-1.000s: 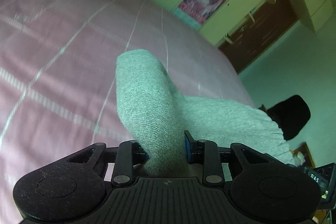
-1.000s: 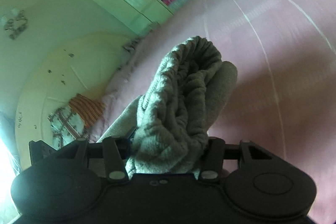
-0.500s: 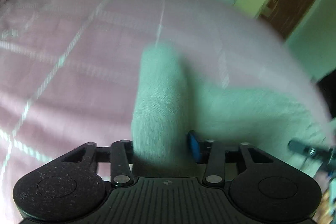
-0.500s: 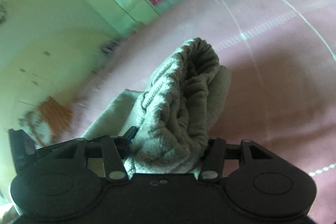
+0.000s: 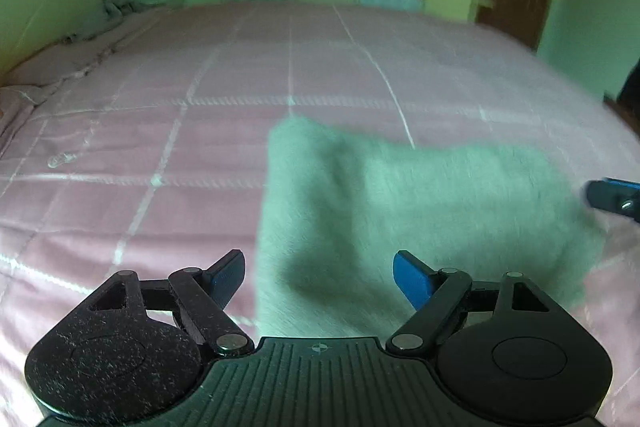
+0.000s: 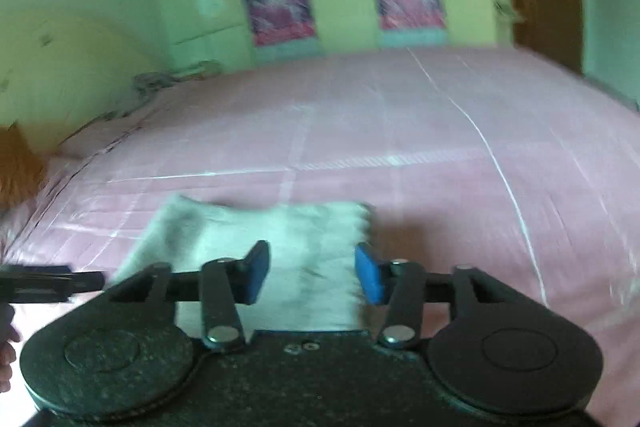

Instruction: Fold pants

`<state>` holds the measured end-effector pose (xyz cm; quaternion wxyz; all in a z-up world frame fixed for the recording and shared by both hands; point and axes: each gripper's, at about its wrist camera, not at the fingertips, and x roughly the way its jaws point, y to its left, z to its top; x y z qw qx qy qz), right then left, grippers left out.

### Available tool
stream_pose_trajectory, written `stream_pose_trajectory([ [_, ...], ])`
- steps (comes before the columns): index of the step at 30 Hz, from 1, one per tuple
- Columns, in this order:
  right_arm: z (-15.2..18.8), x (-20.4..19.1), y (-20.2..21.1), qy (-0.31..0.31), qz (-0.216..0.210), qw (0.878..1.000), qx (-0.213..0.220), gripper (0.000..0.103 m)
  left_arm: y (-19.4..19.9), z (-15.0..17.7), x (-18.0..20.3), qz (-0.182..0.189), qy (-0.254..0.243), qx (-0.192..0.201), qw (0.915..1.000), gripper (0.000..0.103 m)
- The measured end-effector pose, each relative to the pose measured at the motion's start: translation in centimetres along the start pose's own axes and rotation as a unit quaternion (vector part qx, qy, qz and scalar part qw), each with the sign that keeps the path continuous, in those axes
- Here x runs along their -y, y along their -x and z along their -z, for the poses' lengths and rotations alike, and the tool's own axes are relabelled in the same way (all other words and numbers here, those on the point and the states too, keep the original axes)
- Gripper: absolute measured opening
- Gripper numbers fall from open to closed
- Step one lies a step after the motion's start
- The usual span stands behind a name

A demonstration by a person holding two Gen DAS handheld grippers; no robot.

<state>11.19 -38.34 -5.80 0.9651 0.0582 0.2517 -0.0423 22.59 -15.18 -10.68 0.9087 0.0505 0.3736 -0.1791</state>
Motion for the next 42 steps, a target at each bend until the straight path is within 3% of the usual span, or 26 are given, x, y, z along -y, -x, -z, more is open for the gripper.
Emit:
stream_pose_trajectory([
  [3, 1.7, -2.8, -2.0, 0.045, -0.012, 0.998, -0.053, 0.031, -2.4, 1.6, 1.0, -0.010, 0.003, -0.060, 0.9981, 0.081],
  [5, 3.6, -2.7, -3.7, 0.053, 0.007, 0.994, -0.094, 0.024, -2.3, 2.5, 0.9, -0.015, 0.011, -0.055, 0.9983, 0.088],
  [6, 4.5, -2.3, -4.3, 0.043, 0.007, 0.992, -0.117, 0.011, -2.3, 2.5, 1.0, -0.020, 0.015, -0.057, 0.9981, 0.088],
  [7, 5.4, -1.4, -5.2, 0.012, -0.001, 0.990, -0.140, 0.006, -2.1, 2.3, 1.1, -0.021, 0.018, -0.059, 0.9979, 0.089],
  [8, 5.8, -0.8, -5.2, -0.016, -0.009, 0.991, -0.135, 0.006, -1.9, 2.4, 1.0, -0.024, 0.016, -0.060, 0.9978, 0.089],
  [9, 5.2, -0.8, -5.2, -0.024, -0.010, 0.991, -0.132, 0.006, -1.8, 2.2, 1.2, -0.025, 0.009, -0.059, 0.9979, 0.089],
  [12, 3.9, -1.5, -4.1, -0.022, -0.016, 0.993, -0.118, 0.020, -1.0, 2.2, 2.3, -0.030, -0.018, -0.043, 0.9985, 0.090],
  [13, 3.7, -1.5, -3.6, -0.020, -0.020, 0.994, -0.104, 0.022, -0.9, 2.3, 2.4, -0.030, -0.019, -0.040, 0.9986, 0.095],
  [16, 1.6, -3.4, -3.5, 0.049, -0.003, 0.997, -0.060, 0.022, -1.0, 1.8, 2.8, -0.024, -0.010, -0.036, 0.9990, 0.098],
  [19, 0.2, -2.5, -6.1, 0.080, 0.033, 0.993, -0.080, 0.022, -2.9, 1.9, 2.9, -0.034, -0.012, -0.054, 0.9979, 0.098],
  [20, 0.5, -1.9, -7.0, 0.080, 0.044, 0.991, -0.098, 0.022, -3.8, 2.2, 2.6, -0.031, -0.007, -0.066, 0.9973, 0.103],
  [22, 2.1, -0.3, -8.7, 0.072, 0.059, 0.987, -0.129, 0.020, -4.4, 2.6, 1.7, -0.019, 0.026, -0.066, 0.9973, 0.103],
  [28, 2.6, 0.0, -8.2, 0.044, 0.055, 0.991, -0.113, 0.022, -3.1, 2.0, 2.2, -0.036, 0.024, -0.066, 0.9969, 0.103],
  [31, 1.9, 0.1, -5.1, 0.007, 0.023, 0.996, -0.082, 0.027, -2.2, 1.9, 2.6, -0.049, 0.026, -0.077, 0.9955, 0.103],
  [36, 2.9, -0.6, -0.2, -0.001, 0.004, 0.998, -0.055, 0.035, 0.5, 2.0, 3.1, -0.084, 0.008, -0.089, 0.9924, 0.103],
  [40, 4.0, -1.1, 2.7, -0.010, -0.004, 0.998, -0.054, 0.044, 3.1, 1.9, 4.2, -0.102, -0.039, -0.105, 0.9885, 0.103],
  [42, 4.5, -1.3, 4.1, -0.016, -0.006, 0.998, -0.055, 0.045, 4.9, 2.2, 4.7, -0.117, -0.066, -0.094, 0.9864, 0.103],
])
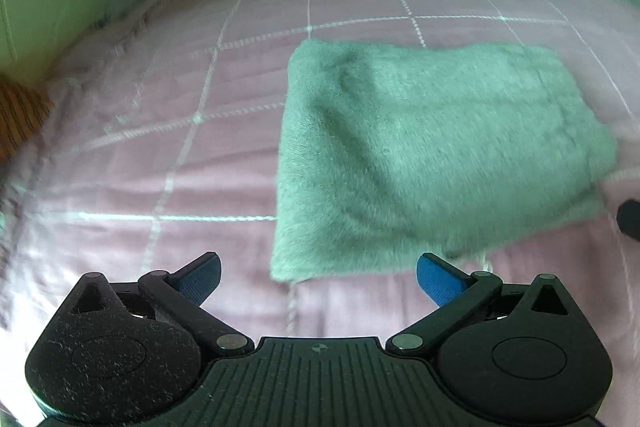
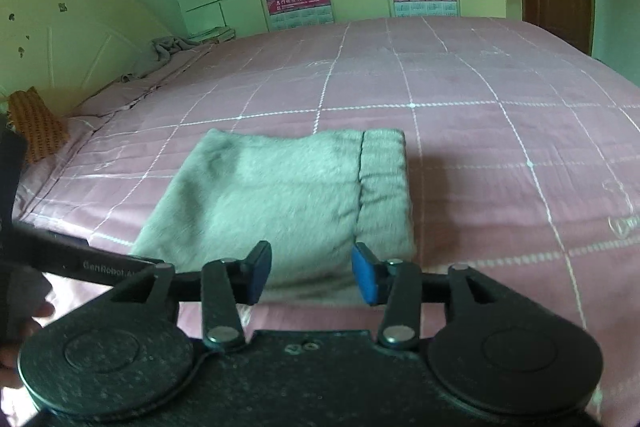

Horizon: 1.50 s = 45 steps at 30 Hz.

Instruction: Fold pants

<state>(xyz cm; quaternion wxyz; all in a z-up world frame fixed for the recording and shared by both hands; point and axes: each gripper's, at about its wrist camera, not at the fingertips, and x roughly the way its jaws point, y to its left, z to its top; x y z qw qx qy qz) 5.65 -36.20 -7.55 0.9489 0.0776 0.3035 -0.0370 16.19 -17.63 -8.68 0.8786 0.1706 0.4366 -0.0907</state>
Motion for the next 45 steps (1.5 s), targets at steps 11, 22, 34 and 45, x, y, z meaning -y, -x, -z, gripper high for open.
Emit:
stream_pose_trajectory([
  [11, 2.9, -1.9, 7.6, -0.019, -0.026, 0.999, 0.025, 0.057, 9.8, 4.9, -1.6, -0.011, 0.012, 0.056, 0.9983, 0.103],
  [22, 5.6, -5.0, 14.4, 0.022, -0.023, 0.998, 0.050, 0.066, 16.5, 10.1, -2.2, 0.007, 0.014, 0.110, 0.9938, 0.103],
  [34, 4.5, -6.2, 19.1, -0.010, 0.013, 0.997, 0.080, 0.102, 21.1, 11.6, -2.2, -0.001, 0.012, 0.150, 0.9886, 0.103],
  [45, 3.3, -6.9, 20.9, -0.025, 0.076, 0.992, 0.096, 0.103, 22.6, 11.2, -3.3, 0.026, 0.051, 0.143, 0.9880, 0.103],
])
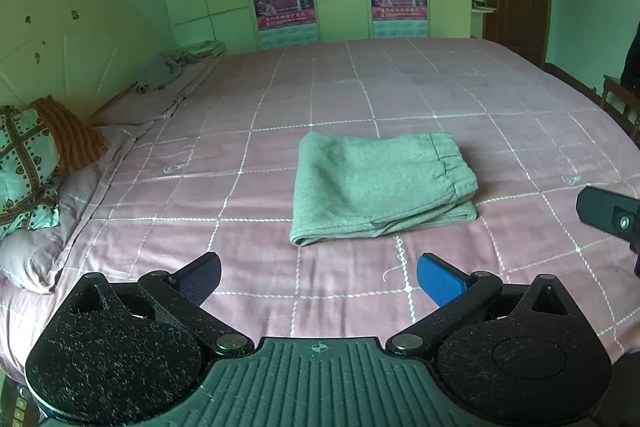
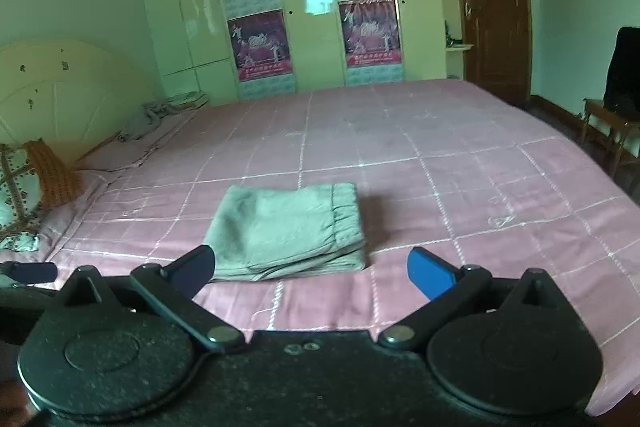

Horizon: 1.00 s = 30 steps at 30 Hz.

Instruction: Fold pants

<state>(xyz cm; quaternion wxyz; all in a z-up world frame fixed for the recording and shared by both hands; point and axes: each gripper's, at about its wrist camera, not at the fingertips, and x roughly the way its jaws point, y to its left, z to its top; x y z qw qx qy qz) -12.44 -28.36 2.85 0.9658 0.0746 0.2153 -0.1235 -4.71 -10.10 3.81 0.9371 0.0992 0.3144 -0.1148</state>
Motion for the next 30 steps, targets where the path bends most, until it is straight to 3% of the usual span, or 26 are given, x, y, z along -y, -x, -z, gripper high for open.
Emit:
stream_pose_trajectory([
  [12, 0.1, -0.8, -0.4, 0.023, -0.004, 1.000, -0.004, 0.102, -0.5, -0.1, 0.3, 0.021, 0.008, -0.010, 0.9997, 0.103],
  [30, -0.2, -0.7, -0.6, 0.025, 0.020, 0.999, 0.001, 0.102, -0.6, -0.9, 0.7, 0.022, 0.024, -0.006, 0.9995, 0.103],
])
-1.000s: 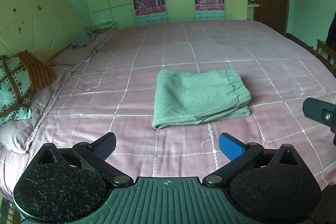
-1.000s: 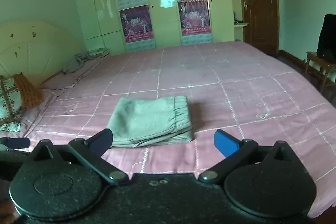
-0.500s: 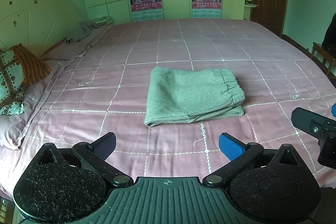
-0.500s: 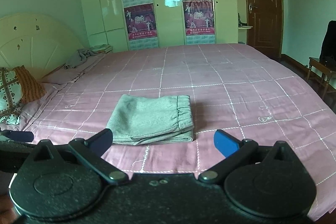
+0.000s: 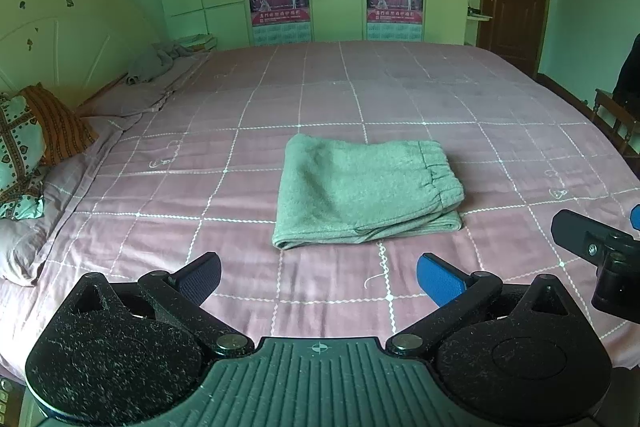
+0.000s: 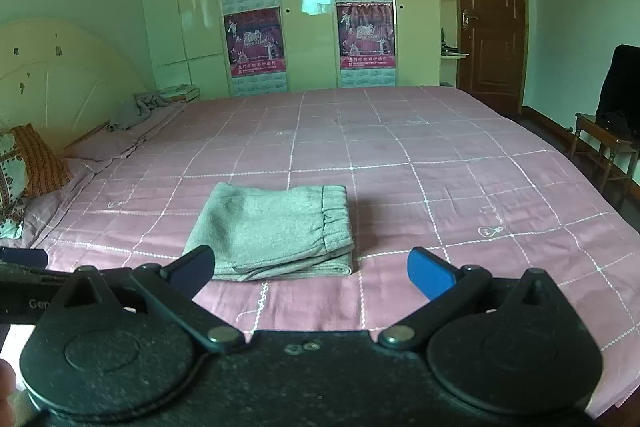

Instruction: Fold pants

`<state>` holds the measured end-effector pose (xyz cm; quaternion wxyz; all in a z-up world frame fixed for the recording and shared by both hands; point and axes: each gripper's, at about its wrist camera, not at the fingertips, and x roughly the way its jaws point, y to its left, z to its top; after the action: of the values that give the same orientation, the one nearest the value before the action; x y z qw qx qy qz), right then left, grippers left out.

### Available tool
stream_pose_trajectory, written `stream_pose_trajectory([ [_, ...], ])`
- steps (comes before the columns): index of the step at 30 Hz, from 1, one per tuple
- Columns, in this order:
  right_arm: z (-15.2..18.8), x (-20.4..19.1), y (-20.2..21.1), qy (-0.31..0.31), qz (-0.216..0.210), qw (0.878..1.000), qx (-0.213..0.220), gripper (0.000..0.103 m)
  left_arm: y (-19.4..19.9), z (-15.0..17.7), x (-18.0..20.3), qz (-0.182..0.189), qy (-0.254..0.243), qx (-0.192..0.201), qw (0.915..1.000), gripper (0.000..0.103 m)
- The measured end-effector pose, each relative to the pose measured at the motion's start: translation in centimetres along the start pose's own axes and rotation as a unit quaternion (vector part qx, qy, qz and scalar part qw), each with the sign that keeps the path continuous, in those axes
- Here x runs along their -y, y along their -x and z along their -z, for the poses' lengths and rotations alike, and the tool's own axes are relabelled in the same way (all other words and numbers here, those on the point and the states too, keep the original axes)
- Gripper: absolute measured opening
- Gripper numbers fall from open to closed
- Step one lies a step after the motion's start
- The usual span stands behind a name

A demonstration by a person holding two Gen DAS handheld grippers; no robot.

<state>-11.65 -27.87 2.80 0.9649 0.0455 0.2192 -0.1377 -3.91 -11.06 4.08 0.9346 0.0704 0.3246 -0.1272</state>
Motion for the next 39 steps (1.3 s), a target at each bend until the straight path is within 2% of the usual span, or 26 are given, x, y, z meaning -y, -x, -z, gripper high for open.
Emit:
stream_pose_trajectory([
  [22, -0.3, 0.4, -0.4, -0.002, -0.005, 1.000, -0.004, 0.102, -0.6, -0.5, 0.5, -0.001, 0.001, -0.002, 1.0000, 0.103],
  [32, -0.8, 0.6, -0.7, -0.005, -0.004, 1.000, -0.003, 0.102, -1.6, -1.5, 1.2, 0.018, -0.003, -0.008, 0.9998, 0.103],
  [35, -0.9, 0.7, -0.8, -0.004, -0.004, 1.000, -0.002, 0.102, -1.7, -1.6, 1.7, 0.003, -0.007, -0.001, 1.0000, 0.103],
  [39, -1.1, 0.9, -1.2, -0.005, -0.003, 1.000, -0.004, 0.102, -1.8, -1.8, 1.9, 0.008, -0.015, 0.001, 0.9999, 0.103],
])
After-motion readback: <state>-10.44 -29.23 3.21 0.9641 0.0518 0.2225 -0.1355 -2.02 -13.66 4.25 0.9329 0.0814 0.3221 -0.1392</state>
